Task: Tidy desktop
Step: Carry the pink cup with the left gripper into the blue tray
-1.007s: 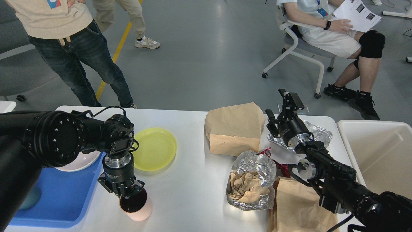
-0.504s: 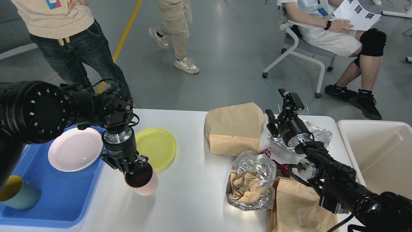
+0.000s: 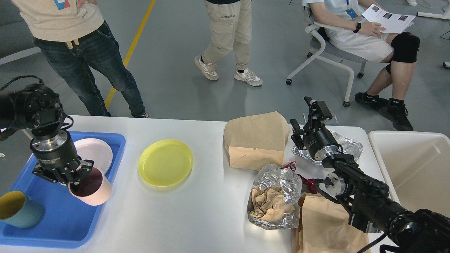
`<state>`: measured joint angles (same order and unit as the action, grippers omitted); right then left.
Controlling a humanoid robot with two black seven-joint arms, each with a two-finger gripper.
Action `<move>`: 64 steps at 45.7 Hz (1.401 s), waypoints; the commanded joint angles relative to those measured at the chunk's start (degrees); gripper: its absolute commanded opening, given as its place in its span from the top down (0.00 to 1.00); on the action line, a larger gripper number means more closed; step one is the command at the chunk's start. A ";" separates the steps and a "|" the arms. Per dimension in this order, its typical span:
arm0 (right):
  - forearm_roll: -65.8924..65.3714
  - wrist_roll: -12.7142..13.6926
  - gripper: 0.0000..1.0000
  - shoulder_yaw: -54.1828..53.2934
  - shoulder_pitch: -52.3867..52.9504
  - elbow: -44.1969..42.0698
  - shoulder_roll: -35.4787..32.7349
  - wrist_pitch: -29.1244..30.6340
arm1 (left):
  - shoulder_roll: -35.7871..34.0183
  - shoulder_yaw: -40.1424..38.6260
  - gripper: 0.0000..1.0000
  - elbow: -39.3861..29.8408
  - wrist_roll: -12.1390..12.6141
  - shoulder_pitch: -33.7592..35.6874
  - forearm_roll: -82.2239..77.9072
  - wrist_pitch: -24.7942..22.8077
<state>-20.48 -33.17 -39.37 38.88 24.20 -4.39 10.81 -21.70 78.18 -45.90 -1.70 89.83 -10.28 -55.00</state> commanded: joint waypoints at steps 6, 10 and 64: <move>0.00 0.04 0.00 0.00 -0.04 -0.03 0.00 0.00 | -2.64 0.04 1.00 2.91 0.12 -4.48 -0.01 0.00; 0.00 0.04 0.00 0.00 -0.04 -0.03 0.00 0.00 | -2.73 -0.58 1.00 4.67 0.03 -6.42 -0.01 0.00; 0.00 0.04 0.00 0.00 0.05 -0.03 0.00 0.00 | -2.47 -2.51 0.73 11.44 0.73 -15.12 -0.01 0.00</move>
<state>-20.48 -33.15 -39.37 38.89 24.16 -4.41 10.81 -24.30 75.85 -34.46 -0.96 74.76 -10.19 -55.00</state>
